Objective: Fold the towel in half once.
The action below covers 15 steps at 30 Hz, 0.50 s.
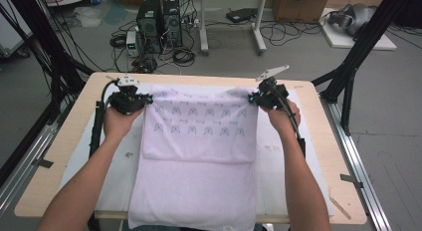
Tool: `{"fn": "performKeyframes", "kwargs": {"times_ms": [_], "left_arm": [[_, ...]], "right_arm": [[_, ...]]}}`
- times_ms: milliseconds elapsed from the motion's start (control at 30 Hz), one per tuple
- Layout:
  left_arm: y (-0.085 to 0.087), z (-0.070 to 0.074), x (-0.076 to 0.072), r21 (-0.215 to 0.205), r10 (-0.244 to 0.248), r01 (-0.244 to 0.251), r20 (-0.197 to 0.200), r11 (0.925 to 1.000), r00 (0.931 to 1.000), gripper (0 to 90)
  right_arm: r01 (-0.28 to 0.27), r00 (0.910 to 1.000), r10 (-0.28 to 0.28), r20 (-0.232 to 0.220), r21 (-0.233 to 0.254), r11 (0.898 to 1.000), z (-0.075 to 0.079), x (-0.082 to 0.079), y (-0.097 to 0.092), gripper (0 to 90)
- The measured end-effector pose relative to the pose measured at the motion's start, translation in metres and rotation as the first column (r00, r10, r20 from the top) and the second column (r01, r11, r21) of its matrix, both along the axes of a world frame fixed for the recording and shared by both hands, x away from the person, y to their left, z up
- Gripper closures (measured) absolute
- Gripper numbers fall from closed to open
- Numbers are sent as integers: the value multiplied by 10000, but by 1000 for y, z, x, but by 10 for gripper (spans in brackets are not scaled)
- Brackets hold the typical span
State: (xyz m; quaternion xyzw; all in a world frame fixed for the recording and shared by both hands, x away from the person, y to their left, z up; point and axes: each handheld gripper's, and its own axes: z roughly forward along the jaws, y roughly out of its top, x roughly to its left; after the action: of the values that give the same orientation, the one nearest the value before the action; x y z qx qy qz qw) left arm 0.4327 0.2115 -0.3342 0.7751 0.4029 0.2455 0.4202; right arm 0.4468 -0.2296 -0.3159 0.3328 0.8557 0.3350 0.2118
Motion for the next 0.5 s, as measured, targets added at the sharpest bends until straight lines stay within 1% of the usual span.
{"fn": "performKeyframes", "kwargs": {"times_ms": [33, 67, 100, 133, 167, 200, 233, 267, 300, 333, 367, 400, 433, 467, 500], "left_arm": [[0, 6, 4, 2, 6, -6, 62, 10000, 10000, 854], [-1, 12, 9, -5, 79, -79, 166, 10000, 9998, 851], [-2, 15, 12, 191, 216, -223, 350, 9996, 9992, 830], [-3, 16, 17, 436, 539, -554, 353, 9975, 9979, 765], [-1, 14, 19, 372, 626, -631, 163, 9973, 9979, 653], [2, 11, 21, 368, 662, -656, -153, 9972, 9977, 626], [5, 4, 21, 514, 715, -693, -421, 9963, 9966, 616], [8, -2, 19, 543, 721, -692, -542, 9961, 9959, 598], [11, -8, 17, 401, 640, -614, -680, 9973, 9956, 593], [13, -13, 14, 407, 570, -541, -743, 9977, 9956, 585], [15, -19, 9, 410, 495, -463, -829, 9981, 9953, 582], [18, -26, 3, 288, 374, -348, -924, 9990, 9950, 579], [18, -31, -1, 240, 267, -245, -956, 9994, 9951, 576], [19, -36, -7, 325, 166, -132, -1049, 9994, 9943, 576], [20, -42, -15, 185, -8, 28, -1056, 9998, 9944, 571]], "right_arm": [[-6, 9999, 7, 128, -75, 10000, 11, 5, -1, 834], [-6, 9998, 9, 217, -121, 9999, 15, 8, -1, 830], [49, 9998, -45, 169, -236, 9997, 20, 13, 0, 807], [39, 9995, -32, 299, -235, 9997, 21, 17, 1, 721], [175, 9994, -173, 294, -57, 9998, 19, 21, 1, 602], [287, 9996, -288, 71, 43, 9996, 15, 24, 1, 571], [305, 9991, -298, -300, 213, 9993, 9, 26, 1, 554], [300, 9984, -292, -490, 151, 9994, 0, 25, 1, 545], [201, 9981, -193, -578, 139, 9997, -8, 24, 2, 539], [92, 9974, -77, -718, 206, 9997, -14, 21, 2, 536], [21, 9971, 1, -766, 294, 9996, -19, 17, 3, 533], [-32, 9954, 64, -957, 331, 9994, -26, 14, 3, 523], [-182, 9921, 213, -1239, 257, 9995, -34, 9, 5, 516], [-284, 9868, 279, -1598, -9, 9996, -38, 7, 7, 487], [-329, 9801, 270, -1966, -266, 9991, -42, 4, 10, 474]]}}
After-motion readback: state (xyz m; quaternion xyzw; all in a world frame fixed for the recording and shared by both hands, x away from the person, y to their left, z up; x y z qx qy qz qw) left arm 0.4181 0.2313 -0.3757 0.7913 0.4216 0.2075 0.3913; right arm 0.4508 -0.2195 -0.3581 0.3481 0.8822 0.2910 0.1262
